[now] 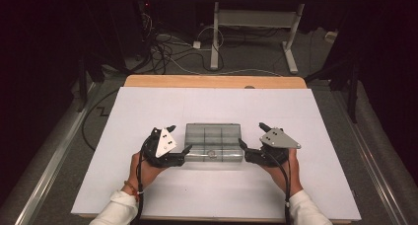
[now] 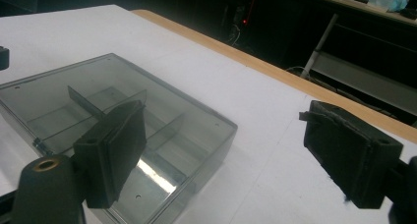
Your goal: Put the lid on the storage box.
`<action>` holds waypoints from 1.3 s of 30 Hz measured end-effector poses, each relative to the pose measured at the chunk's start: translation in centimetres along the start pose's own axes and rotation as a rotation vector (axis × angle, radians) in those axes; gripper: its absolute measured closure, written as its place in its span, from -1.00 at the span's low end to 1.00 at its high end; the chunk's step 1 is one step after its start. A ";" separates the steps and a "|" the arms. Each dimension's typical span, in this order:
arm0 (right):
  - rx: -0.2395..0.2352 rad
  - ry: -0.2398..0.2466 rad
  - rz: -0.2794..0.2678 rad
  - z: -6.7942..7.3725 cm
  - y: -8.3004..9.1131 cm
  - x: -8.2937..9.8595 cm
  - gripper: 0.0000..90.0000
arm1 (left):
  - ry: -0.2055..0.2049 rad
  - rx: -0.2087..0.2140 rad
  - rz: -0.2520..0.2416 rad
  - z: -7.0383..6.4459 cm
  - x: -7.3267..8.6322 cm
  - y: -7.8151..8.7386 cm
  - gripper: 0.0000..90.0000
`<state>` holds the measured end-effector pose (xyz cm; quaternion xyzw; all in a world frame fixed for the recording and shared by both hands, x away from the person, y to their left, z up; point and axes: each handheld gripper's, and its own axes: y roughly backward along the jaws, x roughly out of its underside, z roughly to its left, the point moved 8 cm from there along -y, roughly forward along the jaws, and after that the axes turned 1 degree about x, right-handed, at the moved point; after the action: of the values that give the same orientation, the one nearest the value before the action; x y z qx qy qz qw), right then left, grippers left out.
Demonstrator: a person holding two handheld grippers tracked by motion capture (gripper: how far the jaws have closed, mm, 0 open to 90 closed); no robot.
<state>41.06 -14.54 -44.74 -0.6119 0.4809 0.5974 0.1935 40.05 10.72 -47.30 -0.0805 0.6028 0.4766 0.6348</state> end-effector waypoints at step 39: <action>0.028 0.052 -0.031 -1.4 5.7 0.7 -0.61 | -0.050 0.034 -0.050 -1.4 1.4 5.0 -0.58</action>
<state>37.00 -18.60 -43.15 -0.6319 0.4845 0.5714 0.1987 35.32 13.15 -46.48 -0.0727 0.5927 0.4522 0.6624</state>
